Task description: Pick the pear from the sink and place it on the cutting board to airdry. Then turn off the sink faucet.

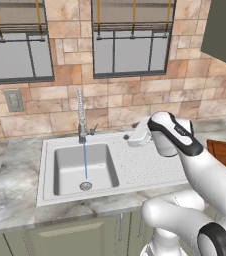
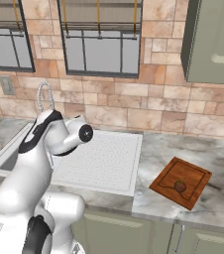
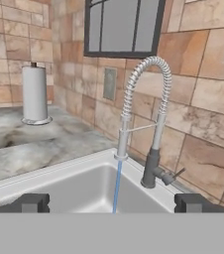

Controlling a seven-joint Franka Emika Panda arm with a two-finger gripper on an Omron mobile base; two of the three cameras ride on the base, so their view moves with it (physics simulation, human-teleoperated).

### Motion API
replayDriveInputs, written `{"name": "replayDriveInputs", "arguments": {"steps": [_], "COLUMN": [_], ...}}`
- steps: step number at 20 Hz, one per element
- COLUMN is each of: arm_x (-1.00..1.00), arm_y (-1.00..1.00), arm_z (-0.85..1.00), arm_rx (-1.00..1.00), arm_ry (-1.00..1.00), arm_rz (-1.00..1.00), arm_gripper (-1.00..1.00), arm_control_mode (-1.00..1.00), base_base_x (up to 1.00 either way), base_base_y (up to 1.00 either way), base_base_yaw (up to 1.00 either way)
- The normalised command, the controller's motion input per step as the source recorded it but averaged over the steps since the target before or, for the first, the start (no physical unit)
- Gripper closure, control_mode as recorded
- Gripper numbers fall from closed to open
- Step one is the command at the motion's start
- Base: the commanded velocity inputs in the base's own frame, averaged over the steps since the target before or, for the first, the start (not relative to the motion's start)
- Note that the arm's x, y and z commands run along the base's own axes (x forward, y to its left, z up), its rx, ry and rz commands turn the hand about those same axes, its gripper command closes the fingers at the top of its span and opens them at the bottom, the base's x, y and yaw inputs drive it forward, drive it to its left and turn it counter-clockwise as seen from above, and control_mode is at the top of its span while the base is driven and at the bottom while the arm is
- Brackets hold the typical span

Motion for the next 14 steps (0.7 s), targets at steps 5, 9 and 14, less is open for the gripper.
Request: {"name": "replayDriveInputs", "arguments": {"steps": [5,9,14], "arm_x": [0.11,0.1,0.08], "arm_y": [0.11,0.09,0.08], "arm_z": [-0.07,-0.02,-0.05], "arm_rx": [0.0,0.0,0.0], "arm_ry": [0.0,0.0,0.0], "arm_rz": [0.0,-0.01,-0.02], "arm_gripper": [-1.0,-1.0,-1.0], "arm_control_mode": [-1.0,-1.0,-1.0], "base_base_x": [0.0,0.0,0.0], "base_base_y": [0.0,0.0,0.0], "base_base_yaw": [0.0,0.0,0.0]}}
